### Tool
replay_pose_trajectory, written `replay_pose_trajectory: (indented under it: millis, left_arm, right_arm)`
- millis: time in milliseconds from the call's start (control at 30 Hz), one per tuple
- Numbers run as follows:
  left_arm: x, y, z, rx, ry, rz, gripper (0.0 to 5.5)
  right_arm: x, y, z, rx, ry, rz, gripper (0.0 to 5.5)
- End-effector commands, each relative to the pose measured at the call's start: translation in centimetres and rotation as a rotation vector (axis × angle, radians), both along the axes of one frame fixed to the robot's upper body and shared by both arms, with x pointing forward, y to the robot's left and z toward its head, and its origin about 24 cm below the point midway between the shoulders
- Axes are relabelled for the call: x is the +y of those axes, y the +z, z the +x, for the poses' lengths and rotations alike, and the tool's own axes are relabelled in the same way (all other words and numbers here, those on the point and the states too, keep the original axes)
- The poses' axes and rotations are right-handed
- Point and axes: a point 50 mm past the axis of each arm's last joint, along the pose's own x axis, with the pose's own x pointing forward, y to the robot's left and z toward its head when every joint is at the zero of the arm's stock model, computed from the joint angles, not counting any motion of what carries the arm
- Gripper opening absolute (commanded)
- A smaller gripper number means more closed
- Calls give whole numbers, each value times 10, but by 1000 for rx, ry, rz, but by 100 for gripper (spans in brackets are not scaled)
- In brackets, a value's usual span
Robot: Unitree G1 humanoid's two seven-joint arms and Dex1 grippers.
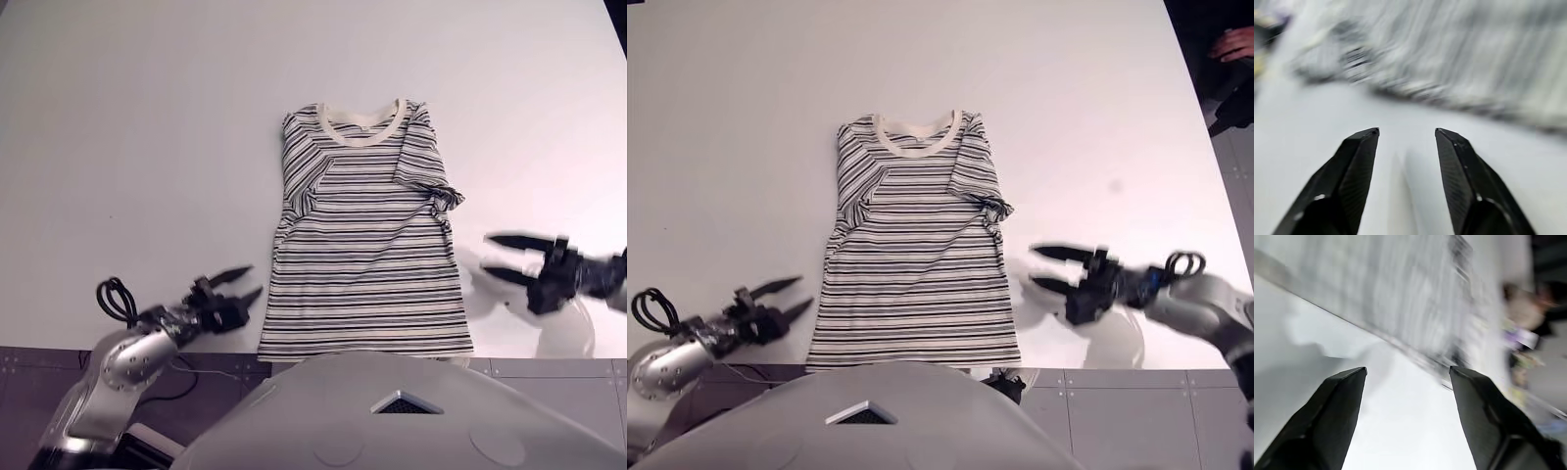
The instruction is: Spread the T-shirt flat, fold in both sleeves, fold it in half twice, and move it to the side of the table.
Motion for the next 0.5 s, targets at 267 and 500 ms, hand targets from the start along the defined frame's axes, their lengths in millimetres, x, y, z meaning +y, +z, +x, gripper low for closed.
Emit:
replay_pose_trajectory:
  millis: [267, 500]
  left_arm:
    - [9, -2, -4, 133, -310, 118, 240]
    - [4, -3, -5, 136, -374, 89, 240]
  right_arm:
    - [14, -8, -36, 222, 161, -101, 305]
    - [33, -58, -46, 250, 137, -72, 305]
